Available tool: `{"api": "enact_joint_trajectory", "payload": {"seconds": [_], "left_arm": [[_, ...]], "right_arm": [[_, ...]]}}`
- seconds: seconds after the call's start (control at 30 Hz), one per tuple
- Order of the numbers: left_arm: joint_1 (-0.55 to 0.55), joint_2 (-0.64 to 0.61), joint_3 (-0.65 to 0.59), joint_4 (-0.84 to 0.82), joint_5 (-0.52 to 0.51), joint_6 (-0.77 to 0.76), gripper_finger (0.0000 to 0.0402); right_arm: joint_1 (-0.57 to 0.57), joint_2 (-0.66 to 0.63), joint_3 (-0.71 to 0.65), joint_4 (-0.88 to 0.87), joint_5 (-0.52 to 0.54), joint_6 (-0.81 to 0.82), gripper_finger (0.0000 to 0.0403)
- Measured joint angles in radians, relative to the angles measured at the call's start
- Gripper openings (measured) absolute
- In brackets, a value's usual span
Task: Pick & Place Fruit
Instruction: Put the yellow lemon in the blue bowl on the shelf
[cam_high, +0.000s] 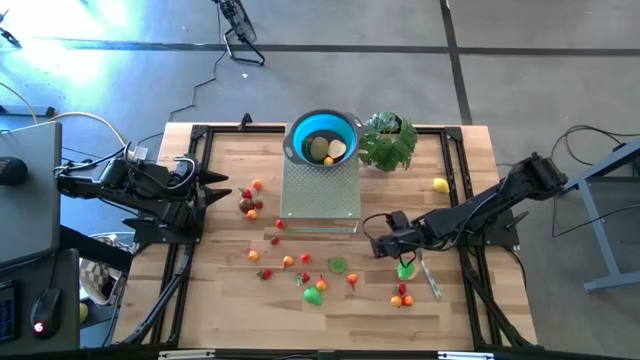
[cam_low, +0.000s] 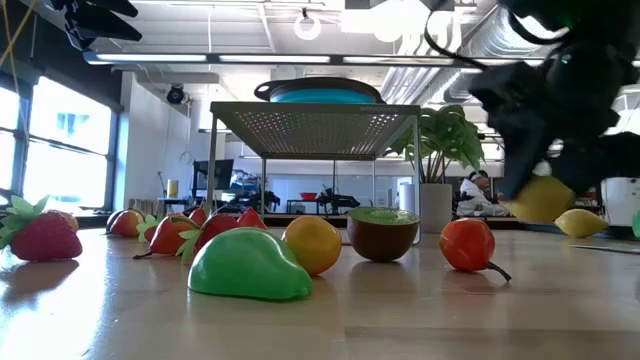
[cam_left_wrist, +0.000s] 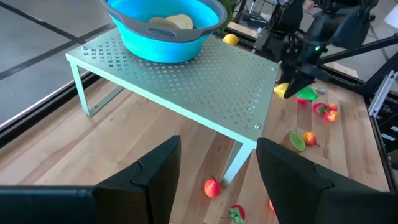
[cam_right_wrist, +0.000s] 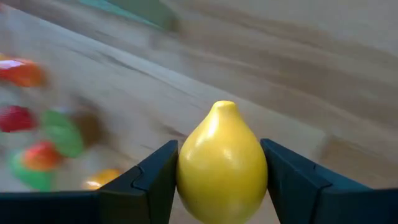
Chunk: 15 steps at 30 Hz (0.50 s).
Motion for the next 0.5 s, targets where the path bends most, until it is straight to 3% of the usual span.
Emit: {"api": "enact_joint_trajectory", "payload": {"seconds": [0.23, 0.5], "left_arm": [[0.000, 0.000, 0.000, 0.003, -0.001, -0.002, 0.0205], [0.000, 0.000, 0.000, 0.013, -0.004, -0.023, 0.0205]], "right_arm": [[-0.053, -0.101, -0.002, 0.166, 0.022, -0.193, 0.0197], [-0.134, -0.170, 0.001, 0.517, 0.097, -0.426, 0.0197]]}}
